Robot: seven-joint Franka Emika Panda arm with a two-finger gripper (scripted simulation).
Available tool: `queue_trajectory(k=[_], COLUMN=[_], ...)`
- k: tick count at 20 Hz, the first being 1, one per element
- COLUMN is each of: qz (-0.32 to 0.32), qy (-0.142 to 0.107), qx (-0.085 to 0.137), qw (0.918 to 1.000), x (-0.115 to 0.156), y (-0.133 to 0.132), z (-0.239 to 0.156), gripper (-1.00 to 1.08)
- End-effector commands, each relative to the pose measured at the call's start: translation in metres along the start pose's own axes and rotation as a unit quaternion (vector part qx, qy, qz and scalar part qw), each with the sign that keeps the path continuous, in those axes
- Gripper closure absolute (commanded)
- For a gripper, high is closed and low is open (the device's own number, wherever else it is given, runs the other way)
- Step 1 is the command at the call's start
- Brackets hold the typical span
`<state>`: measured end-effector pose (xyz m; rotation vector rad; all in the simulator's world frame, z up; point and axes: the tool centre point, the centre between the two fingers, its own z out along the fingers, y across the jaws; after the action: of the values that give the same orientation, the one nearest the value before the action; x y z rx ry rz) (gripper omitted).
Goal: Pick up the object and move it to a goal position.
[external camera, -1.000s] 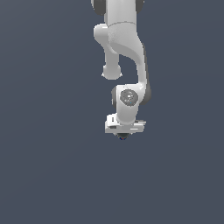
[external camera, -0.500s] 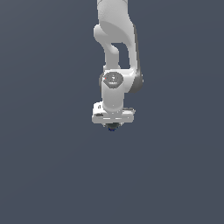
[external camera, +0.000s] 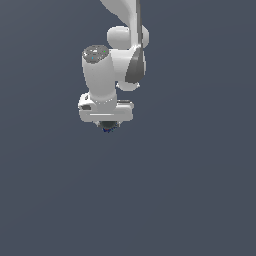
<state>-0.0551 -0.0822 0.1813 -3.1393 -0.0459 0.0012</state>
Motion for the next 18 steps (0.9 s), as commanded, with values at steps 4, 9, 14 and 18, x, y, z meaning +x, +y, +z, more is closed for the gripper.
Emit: queue_trajectory(k=[4,9,14,18], qz=[0.0,0.0,0.0,0.0], qy=[0.001,0.001,0.001,0.0], qx=[0.001,0.001,0.0,0.0], qw=[1.0,1.0,1.0,1.0], x=[-0.02,-0.036,-0.049,-0.055], y=[0.047,0.089,0.125,0.146], z=[-0.051,-0.095,-0.133,-0.155], gripper=[1.08,1.08,1.08,1.08])
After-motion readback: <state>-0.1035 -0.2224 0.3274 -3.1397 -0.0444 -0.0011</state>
